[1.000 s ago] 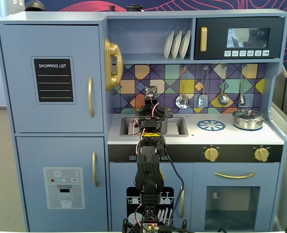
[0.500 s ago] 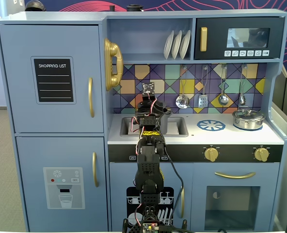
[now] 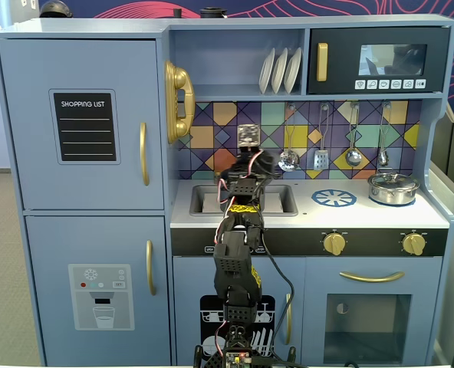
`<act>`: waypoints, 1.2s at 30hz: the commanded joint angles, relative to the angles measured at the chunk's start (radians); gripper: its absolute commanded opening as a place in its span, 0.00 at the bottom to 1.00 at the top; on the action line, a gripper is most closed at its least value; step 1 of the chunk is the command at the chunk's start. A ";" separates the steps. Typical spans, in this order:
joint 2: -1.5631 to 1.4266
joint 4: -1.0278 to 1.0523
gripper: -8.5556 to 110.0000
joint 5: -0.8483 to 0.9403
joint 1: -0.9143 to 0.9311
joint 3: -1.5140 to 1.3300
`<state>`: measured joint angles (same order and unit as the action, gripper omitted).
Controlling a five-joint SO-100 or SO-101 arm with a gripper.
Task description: Take off the lid from the gray recipient and place it on the counter
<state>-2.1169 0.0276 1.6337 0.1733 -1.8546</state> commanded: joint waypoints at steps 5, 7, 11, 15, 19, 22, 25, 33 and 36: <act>-0.069 0.012 0.07 -0.069 0.193 0.058; -0.074 0.009 0.07 -0.086 0.245 0.038; -0.063 -0.032 0.07 -0.101 0.331 0.000; -0.051 -0.084 0.07 -0.120 0.383 -0.044; -0.048 -0.110 0.07 -0.098 0.403 -0.103; -0.034 -0.169 0.07 -0.086 0.411 -0.156; -0.005 -0.221 0.07 -0.083 0.417 -0.196; 0.104 -0.299 0.07 -0.075 0.433 -0.218; 0.147 -0.324 0.07 -0.077 0.434 -0.215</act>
<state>-1.9880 -0.2424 1.5509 0.5952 -2.0801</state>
